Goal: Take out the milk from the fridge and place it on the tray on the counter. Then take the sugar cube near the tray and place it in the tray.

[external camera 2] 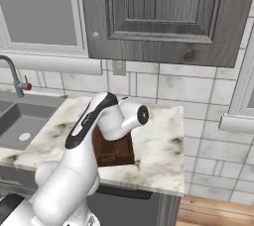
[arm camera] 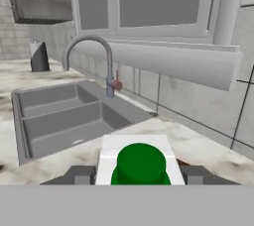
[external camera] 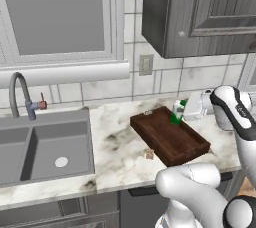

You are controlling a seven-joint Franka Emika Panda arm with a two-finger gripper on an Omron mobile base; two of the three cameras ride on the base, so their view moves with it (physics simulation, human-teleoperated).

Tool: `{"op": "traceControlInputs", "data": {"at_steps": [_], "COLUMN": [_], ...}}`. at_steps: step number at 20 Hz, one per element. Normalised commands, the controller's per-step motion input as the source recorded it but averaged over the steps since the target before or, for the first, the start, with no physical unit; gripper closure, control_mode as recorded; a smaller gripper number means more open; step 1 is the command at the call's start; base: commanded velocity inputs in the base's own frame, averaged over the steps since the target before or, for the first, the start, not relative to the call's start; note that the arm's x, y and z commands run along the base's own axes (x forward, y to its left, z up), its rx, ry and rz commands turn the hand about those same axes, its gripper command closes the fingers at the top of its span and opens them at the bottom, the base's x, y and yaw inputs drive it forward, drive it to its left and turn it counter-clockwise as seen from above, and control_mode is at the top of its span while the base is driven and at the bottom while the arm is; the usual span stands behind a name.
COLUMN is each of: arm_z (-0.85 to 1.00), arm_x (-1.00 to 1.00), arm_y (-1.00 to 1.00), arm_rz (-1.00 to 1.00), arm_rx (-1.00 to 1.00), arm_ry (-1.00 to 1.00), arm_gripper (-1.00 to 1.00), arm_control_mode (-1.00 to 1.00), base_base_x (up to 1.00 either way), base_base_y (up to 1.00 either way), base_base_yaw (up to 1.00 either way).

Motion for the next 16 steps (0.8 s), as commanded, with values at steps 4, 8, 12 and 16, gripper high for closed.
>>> {"op": "traceControlInputs", "data": {"at_steps": [4,8,12,16], "arm_z": [-0.2,-0.15,-0.18,-0.33], "arm_x": [0.38,0.32,0.27,0.27], "arm_y": [0.0,0.0,0.0,0.0], "arm_rz": [0.02,0.01,0.0,0.0], "arm_rx": [0.0,0.0,0.0,-0.01], "arm_ry": [0.0,0.0,0.0,-0.08], "arm_gripper": [1.0,1.0,1.0,1.0], "arm_control_mode": [-1.0,-1.0,-1.0,-1.0], "base_base_x": [0.0,0.0,0.0,0.0], "base_base_y": [0.0,0.0,0.0,0.0], "base_base_yaw": [0.0,0.0,0.0,0.0]}}
